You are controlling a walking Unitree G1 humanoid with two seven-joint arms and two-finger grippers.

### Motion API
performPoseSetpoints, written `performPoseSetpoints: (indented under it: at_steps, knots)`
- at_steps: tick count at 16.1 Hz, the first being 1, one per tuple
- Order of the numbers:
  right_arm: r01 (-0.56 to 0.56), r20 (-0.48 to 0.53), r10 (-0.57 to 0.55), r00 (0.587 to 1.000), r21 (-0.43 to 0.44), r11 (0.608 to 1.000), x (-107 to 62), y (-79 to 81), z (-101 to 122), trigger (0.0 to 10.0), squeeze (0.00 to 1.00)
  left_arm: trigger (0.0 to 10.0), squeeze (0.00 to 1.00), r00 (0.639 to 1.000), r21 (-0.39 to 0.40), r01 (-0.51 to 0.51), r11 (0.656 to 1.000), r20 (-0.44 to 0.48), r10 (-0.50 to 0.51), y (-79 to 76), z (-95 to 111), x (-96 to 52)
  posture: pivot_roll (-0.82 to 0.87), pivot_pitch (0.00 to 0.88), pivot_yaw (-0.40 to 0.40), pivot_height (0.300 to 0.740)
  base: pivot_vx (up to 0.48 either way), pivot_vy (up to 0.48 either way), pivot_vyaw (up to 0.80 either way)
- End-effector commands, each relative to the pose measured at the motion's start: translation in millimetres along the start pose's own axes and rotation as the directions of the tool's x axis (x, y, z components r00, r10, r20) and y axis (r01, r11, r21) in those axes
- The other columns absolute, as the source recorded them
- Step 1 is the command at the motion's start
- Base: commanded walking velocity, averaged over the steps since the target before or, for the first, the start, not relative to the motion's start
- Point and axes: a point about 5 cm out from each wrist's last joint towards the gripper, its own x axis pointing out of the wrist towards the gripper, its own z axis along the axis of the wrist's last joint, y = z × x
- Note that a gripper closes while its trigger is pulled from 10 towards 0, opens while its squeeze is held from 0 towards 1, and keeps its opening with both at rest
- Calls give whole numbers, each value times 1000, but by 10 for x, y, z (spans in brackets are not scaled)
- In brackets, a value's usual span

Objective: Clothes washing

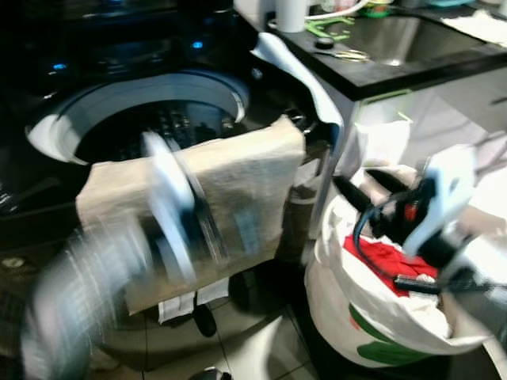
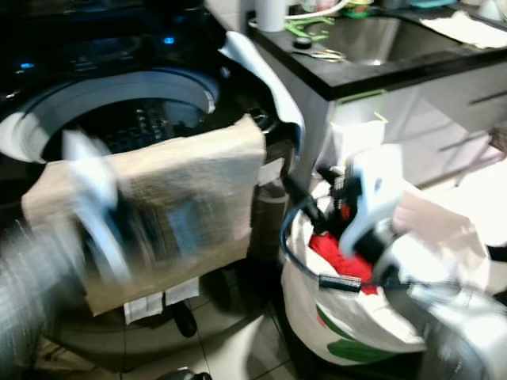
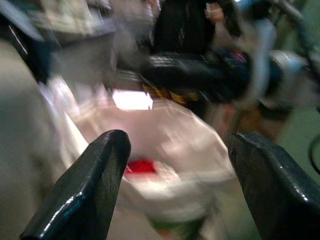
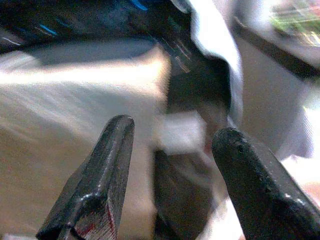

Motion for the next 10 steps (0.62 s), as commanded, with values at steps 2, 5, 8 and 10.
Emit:
performPoseSetpoints:
  at_steps: [2, 5, 8, 10]
  knots:
    - [66, -27, -66, 997, 8, 998, -20, -33, -100, 10000, 0, 10000, 0, 998, -16, -14, 1000, -57, 13, -128, -78, -18, -71, 51, 101, 740, 0, 0, 0]
    - [168, -217, -169, 961, -27, 985, -109, -94, -734, 10000, 0, 10000, 0, 897, 59, -379, 923, -223, 383, 100, -647, -188, -54, 60, 102, 740, 0, 0, 0]
    - [296, -241, -281, 929, 26, 955, -97, -75, -1018, 10000, 0, 10000, 0, 828, 81, -530, 844, -163, 536, 158, -757, -237, -49, 82, 132, 740, 0, 0, 0]
    - [256, -247, -252, 936, -18, 967, -130, 10, -1146, 10000, 0, 10000, 0, 842, 38, -528, 849, -109, 529, 66, -779, -182, -58, 93, 119, 740, 0, 0, 0]
